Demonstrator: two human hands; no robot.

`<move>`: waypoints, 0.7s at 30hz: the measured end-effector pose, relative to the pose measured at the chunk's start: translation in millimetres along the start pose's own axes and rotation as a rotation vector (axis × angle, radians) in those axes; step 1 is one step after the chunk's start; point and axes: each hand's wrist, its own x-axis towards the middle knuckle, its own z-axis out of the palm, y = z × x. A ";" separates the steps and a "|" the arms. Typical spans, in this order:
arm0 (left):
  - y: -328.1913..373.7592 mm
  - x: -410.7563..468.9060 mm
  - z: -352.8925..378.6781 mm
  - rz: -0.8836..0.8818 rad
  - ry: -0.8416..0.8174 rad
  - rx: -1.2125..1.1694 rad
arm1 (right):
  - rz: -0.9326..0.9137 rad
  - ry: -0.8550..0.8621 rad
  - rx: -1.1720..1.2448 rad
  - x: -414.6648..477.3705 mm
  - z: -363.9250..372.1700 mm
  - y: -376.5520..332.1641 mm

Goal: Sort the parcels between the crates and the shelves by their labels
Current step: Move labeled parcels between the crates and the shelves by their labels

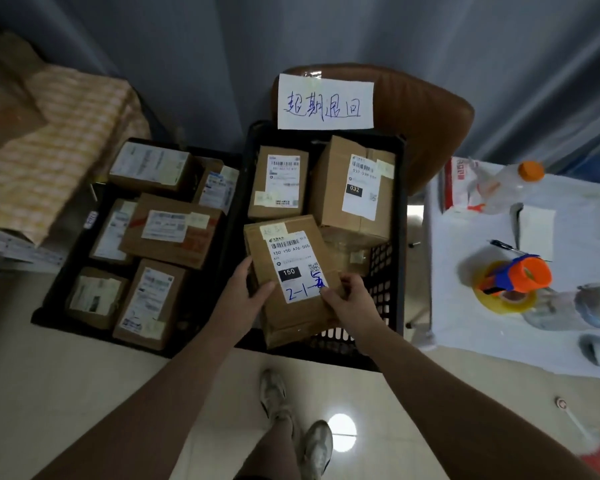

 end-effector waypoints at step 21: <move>-43.2 22.9 -39.0 0.156 -0.051 0.725 | -0.155 -0.080 -0.320 17.3 54.3 20.8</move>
